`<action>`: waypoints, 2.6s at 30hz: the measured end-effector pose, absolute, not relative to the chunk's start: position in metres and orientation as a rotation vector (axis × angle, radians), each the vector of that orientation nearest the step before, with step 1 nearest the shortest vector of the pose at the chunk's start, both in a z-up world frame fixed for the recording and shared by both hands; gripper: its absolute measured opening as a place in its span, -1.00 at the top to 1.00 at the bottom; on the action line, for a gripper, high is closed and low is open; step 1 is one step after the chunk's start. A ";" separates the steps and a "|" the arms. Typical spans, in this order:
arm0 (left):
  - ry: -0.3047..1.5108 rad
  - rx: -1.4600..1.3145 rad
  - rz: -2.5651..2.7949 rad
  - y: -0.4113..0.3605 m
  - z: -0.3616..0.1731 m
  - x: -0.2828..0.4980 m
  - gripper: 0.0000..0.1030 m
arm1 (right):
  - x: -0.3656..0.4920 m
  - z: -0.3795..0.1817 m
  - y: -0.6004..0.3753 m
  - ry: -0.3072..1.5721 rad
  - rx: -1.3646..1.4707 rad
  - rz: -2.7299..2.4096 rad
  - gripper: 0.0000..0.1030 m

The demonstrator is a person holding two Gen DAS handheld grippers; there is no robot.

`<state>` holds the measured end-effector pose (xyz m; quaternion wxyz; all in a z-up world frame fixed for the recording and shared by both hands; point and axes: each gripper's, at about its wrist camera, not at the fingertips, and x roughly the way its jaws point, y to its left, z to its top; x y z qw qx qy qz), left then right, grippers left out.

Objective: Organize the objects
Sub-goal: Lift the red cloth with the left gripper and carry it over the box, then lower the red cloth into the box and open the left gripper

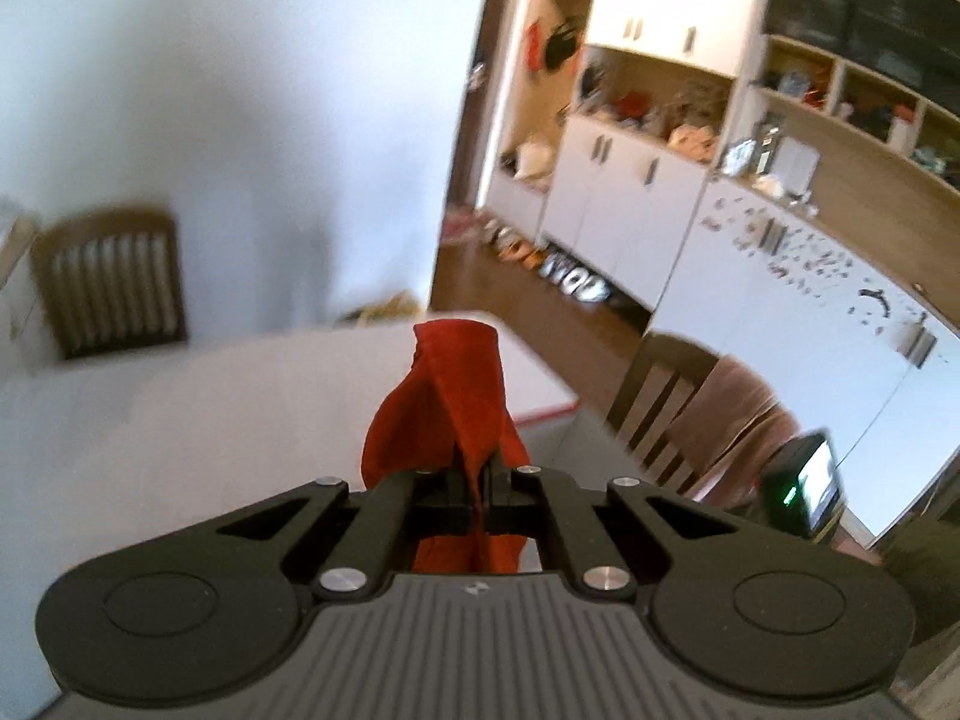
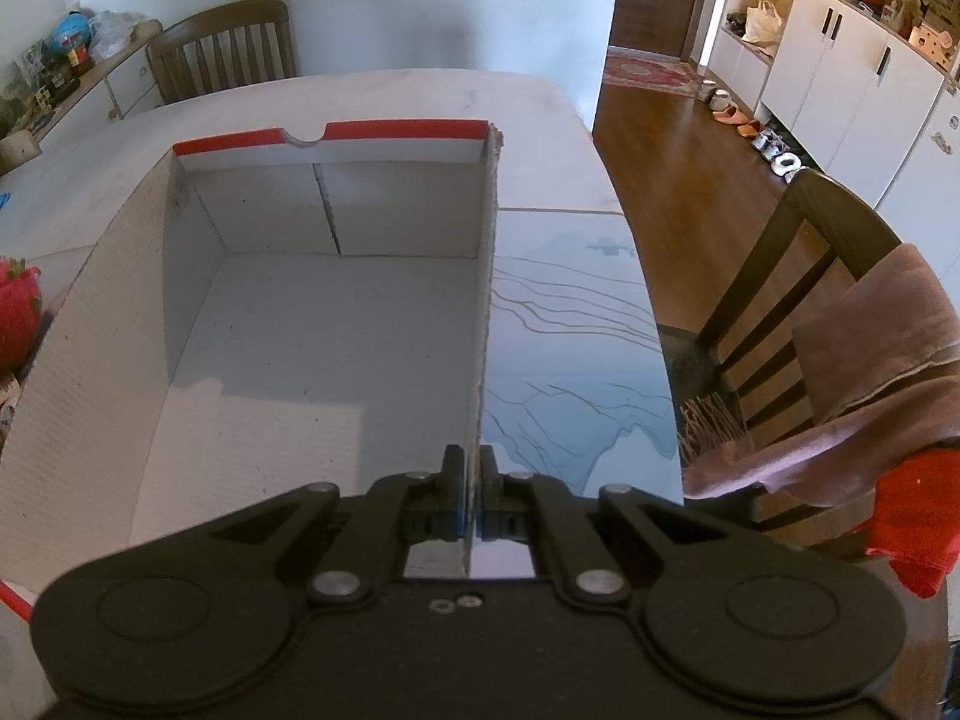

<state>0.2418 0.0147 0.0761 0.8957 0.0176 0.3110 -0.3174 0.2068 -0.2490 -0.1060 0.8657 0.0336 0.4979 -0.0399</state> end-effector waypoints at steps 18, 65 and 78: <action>0.418 0.093 -0.839 -0.076 0.207 0.251 0.97 | 0.209 -0.110 -0.249 1.051 0.072 -0.079 0.95; 1.082 0.610 -0.933 -0.189 -0.095 0.286 0.97 | 0.216 -0.115 -0.255 1.089 0.088 -0.049 0.93; 1.141 0.670 -0.922 -0.195 -0.139 0.281 0.96 | 0.220 -0.116 -0.256 1.106 0.091 -0.046 0.93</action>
